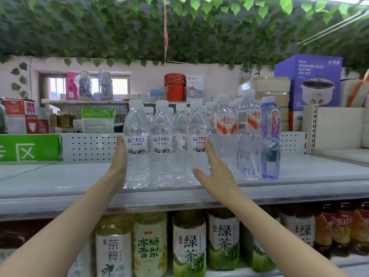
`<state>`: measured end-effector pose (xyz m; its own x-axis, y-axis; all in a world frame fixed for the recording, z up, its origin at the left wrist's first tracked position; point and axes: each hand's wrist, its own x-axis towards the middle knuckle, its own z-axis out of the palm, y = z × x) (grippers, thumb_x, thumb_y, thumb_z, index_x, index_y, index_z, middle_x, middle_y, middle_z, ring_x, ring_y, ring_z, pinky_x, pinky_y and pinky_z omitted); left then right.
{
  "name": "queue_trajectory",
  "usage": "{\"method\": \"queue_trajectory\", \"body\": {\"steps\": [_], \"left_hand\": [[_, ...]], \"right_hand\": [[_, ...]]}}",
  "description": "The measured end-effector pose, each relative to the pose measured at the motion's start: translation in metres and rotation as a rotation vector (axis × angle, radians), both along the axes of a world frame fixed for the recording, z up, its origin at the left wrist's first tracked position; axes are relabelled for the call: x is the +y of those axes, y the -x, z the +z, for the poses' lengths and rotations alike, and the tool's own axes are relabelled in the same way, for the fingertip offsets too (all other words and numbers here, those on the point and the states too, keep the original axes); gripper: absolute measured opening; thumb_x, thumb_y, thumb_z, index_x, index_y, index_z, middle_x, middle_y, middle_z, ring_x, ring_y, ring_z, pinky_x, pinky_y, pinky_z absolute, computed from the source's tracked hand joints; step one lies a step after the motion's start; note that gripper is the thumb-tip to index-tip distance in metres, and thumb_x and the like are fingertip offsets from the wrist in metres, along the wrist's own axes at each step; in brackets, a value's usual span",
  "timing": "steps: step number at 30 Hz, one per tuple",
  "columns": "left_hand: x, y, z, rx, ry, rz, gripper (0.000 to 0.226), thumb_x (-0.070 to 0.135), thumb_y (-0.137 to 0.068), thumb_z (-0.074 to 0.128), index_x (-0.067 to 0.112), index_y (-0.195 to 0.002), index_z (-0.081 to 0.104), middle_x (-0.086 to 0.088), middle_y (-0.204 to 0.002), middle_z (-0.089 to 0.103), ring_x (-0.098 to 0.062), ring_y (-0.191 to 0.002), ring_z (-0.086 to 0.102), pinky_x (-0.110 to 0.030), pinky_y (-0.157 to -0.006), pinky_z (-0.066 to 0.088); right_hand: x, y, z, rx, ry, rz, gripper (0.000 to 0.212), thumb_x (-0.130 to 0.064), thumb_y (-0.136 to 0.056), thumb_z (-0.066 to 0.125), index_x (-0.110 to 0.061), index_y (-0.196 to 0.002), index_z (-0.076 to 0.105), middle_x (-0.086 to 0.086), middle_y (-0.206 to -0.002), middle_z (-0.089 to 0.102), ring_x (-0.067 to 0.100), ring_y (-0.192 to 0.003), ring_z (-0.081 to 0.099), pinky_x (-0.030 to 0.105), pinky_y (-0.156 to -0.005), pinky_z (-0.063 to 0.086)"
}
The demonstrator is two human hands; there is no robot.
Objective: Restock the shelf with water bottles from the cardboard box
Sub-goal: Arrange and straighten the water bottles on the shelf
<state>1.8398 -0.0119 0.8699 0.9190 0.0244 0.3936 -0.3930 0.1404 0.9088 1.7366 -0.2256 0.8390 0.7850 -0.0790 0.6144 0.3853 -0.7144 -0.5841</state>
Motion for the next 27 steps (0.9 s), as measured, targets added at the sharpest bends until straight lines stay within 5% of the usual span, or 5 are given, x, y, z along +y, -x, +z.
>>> {"method": "queue_trajectory", "body": {"steps": [13,18,27], "left_hand": [[-0.005,0.01,0.002,-0.003,-0.001,0.023,0.062,0.056,-0.097,0.008,0.025,-0.15,0.015,0.002,-0.158,0.011,-0.017,-0.145,0.008,-0.04,-0.115,0.004],[-0.006,0.009,0.002,0.007,0.012,0.034,0.062,0.058,-0.096,0.008,0.026,-0.15,0.013,0.003,-0.158,0.009,-0.016,-0.145,0.007,-0.04,-0.115,0.004],[-0.004,0.006,0.001,0.016,-0.012,0.038,0.065,0.061,-0.095,0.007,0.027,-0.15,0.01,0.002,-0.159,0.006,-0.017,-0.145,0.005,-0.042,-0.115,0.003]], "right_hand": [[0.011,-0.008,-0.004,-0.02,-0.072,-0.01,0.088,-0.018,-0.093,0.058,-0.043,-0.146,-0.008,-0.013,-0.158,0.003,0.014,-0.144,0.018,0.036,-0.117,0.022],[0.024,-0.01,-0.007,-0.084,-0.12,-0.034,0.091,-0.014,-0.089,0.063,-0.047,-0.146,-0.001,-0.012,-0.157,0.017,0.016,-0.139,0.031,0.029,-0.114,0.025],[0.023,-0.004,-0.014,-0.154,-0.15,-0.052,0.087,-0.023,-0.084,0.07,-0.042,-0.148,0.014,-0.012,-0.155,0.025,0.006,-0.141,0.022,0.024,-0.114,0.021]]}}
